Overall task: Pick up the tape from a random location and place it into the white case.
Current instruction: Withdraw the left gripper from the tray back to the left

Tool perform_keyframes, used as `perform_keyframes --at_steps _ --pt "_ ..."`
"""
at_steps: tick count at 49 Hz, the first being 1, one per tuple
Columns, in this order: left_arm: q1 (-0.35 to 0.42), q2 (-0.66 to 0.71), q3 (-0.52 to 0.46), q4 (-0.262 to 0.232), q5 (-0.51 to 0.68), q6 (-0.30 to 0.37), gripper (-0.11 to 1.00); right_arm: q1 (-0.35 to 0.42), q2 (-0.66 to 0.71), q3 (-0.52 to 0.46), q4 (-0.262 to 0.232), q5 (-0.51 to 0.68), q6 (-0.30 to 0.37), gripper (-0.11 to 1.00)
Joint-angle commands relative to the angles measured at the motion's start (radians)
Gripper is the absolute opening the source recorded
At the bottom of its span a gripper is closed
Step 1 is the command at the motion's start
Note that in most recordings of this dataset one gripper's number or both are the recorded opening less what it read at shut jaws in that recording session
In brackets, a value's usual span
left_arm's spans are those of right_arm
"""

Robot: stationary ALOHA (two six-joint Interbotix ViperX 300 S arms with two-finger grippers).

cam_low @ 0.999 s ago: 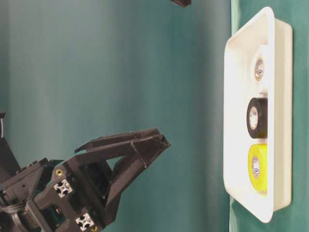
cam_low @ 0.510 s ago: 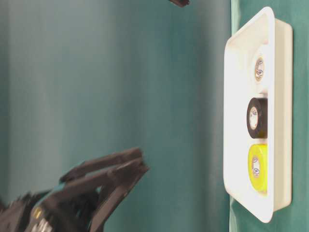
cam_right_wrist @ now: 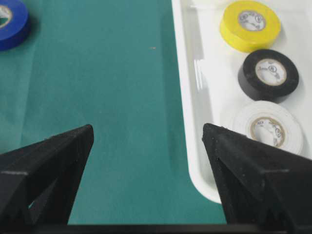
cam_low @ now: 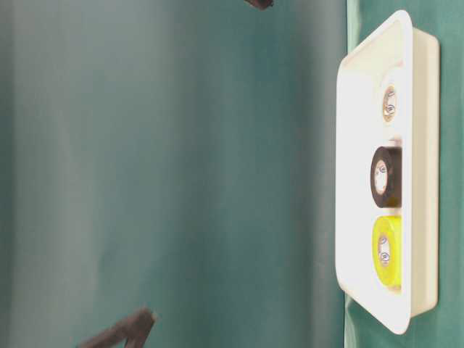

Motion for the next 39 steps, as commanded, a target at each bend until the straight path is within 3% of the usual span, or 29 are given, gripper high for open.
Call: perform_keyframes --at_steps 1,12,25,39 --pt "-0.002 -0.052 0.018 -0.003 -0.026 -0.002 0.99 -0.002 -0.008 -0.02 -0.003 -0.006 -0.002 0.89" --pt "-0.002 -0.129 0.117 -0.003 -0.112 -0.003 0.99 -0.002 -0.011 -0.02 -0.012 -0.006 -0.002 0.89" --pt "-0.002 -0.124 0.187 -0.005 -0.222 -0.003 0.99 0.0 -0.009 -0.018 -0.02 -0.018 -0.002 0.89" --pt "-0.028 -0.121 0.27 -0.005 -0.373 0.0 0.99 0.0 -0.006 -0.005 -0.026 -0.106 -0.003 0.89"
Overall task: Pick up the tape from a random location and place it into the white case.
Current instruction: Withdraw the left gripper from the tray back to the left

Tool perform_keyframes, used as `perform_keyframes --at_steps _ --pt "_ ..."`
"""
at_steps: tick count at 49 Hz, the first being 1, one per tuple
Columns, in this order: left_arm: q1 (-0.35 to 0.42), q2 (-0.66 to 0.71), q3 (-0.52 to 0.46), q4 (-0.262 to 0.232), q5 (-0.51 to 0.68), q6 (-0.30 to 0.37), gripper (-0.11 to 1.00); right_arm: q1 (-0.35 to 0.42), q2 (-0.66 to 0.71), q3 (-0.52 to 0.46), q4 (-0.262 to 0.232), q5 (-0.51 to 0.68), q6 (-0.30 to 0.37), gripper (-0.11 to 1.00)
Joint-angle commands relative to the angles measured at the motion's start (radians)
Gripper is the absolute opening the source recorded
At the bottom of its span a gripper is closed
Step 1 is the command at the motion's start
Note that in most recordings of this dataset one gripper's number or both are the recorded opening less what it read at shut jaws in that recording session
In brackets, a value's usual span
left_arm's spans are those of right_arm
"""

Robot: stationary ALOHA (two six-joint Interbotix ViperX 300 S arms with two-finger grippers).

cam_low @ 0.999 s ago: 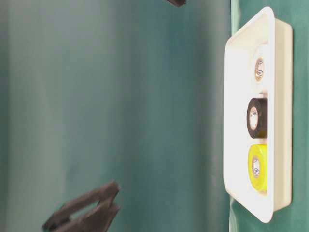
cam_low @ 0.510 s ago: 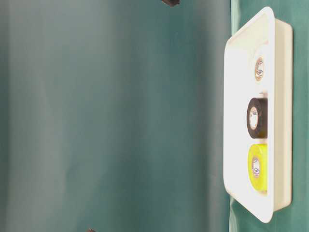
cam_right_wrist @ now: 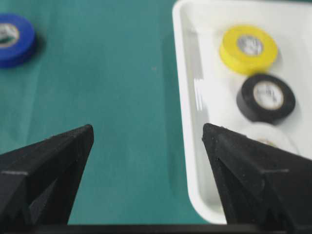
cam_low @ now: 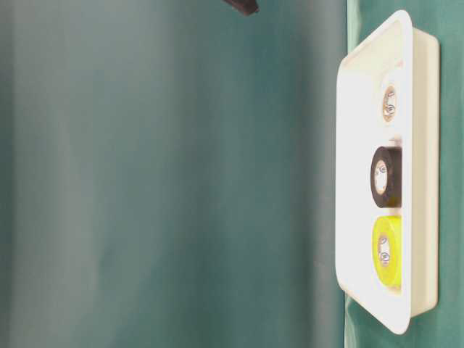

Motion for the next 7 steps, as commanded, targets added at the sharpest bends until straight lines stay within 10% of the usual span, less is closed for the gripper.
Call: perform_keyframes --at_steps 1,7 --pt "-0.008 -0.002 0.014 -0.002 -0.064 0.0 0.99 0.0 0.002 -0.005 -0.005 -0.044 0.0 0.89" --pt "-0.012 -0.003 0.061 -0.002 -0.16 -0.002 0.99 0.0 0.012 -0.003 -0.005 -0.103 -0.002 0.89"
